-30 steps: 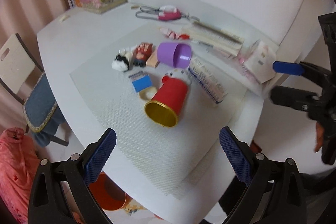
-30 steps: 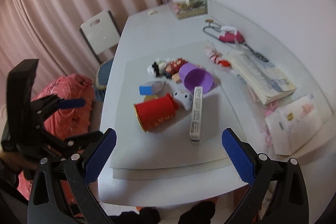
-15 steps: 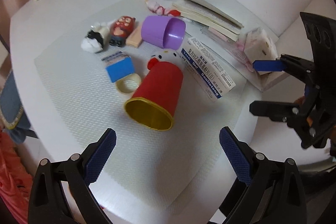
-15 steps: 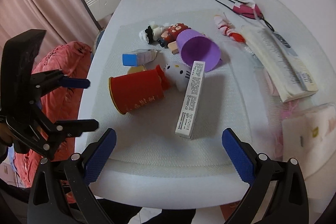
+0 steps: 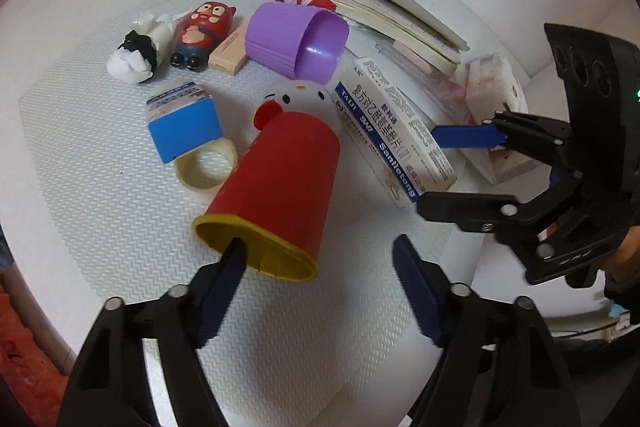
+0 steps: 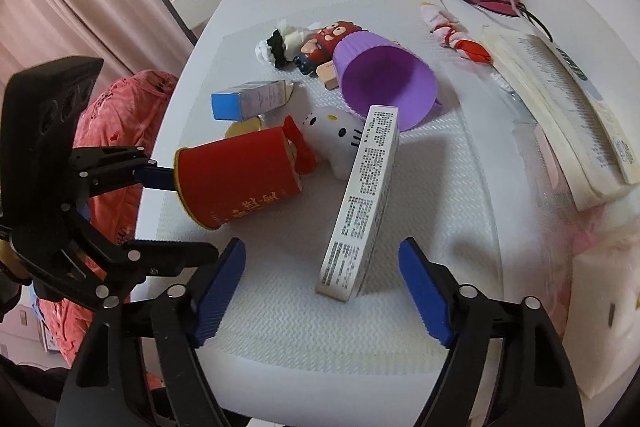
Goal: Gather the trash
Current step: 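Grasp the red paper cup with the left tool while the right tool grasps the white medicine box, then carry the red cup and white box over the orange floor bin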
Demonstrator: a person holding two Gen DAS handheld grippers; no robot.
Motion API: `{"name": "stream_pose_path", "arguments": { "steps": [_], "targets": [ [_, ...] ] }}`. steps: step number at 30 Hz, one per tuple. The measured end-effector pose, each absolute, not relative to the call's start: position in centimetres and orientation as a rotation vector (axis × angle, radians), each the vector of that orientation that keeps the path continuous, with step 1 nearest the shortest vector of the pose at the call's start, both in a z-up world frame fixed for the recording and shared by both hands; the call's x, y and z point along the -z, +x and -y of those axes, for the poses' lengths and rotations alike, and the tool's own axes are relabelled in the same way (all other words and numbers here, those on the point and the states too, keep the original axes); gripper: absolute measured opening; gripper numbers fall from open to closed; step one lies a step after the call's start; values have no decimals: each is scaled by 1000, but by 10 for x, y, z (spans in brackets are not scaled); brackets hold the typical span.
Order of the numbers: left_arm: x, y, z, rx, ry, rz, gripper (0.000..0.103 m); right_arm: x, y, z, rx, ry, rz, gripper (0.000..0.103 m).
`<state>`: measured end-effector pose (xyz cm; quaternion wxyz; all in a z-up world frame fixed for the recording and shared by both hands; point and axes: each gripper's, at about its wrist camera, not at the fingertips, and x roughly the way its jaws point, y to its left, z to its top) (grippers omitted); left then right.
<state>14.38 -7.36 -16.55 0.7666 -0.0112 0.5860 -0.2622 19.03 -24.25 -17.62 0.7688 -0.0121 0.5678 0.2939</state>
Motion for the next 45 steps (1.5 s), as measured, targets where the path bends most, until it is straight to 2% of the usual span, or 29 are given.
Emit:
{"name": "stream_pose_path", "arguments": {
  "steps": [2,6,8,10,12,14,15,17,18,21,29,45],
  "targets": [
    [169,147,74,567,-21,-1278,72,181,193,242,-637,-22,-1245,74],
    [175,155,76,571,-23,-1285,59,189,198,244,-628,-26,-1261,60],
    [177,158,77,575,-27,-1286,58,192,199,246,-626,-14,-1270,54],
    [178,160,79,583,-29,-1286,46,194,201,249,-628,-11,-1279,48],
    [181,161,82,591,-13,-1289,35,197,201,248,-634,-28,-1289,36],
    [184,162,83,587,-4,-1292,28,198,199,249,-633,-41,-1283,34],
    [185,162,82,587,-8,-1292,19,198,199,250,-633,-46,-1280,30],
    [187,164,83,602,-13,-1291,12,199,200,252,-634,-61,-1279,22],
    [186,163,84,603,-1,-1285,11,199,199,253,-637,-60,-1276,21],
    [184,163,89,618,27,-1268,8,199,198,257,-649,-57,-1265,20],
    [167,146,84,649,46,-1268,7,185,184,265,-676,-80,-1256,20],
    [113,76,47,592,66,-1233,7,110,115,226,-940,-227,-1154,20]
  ]
}}
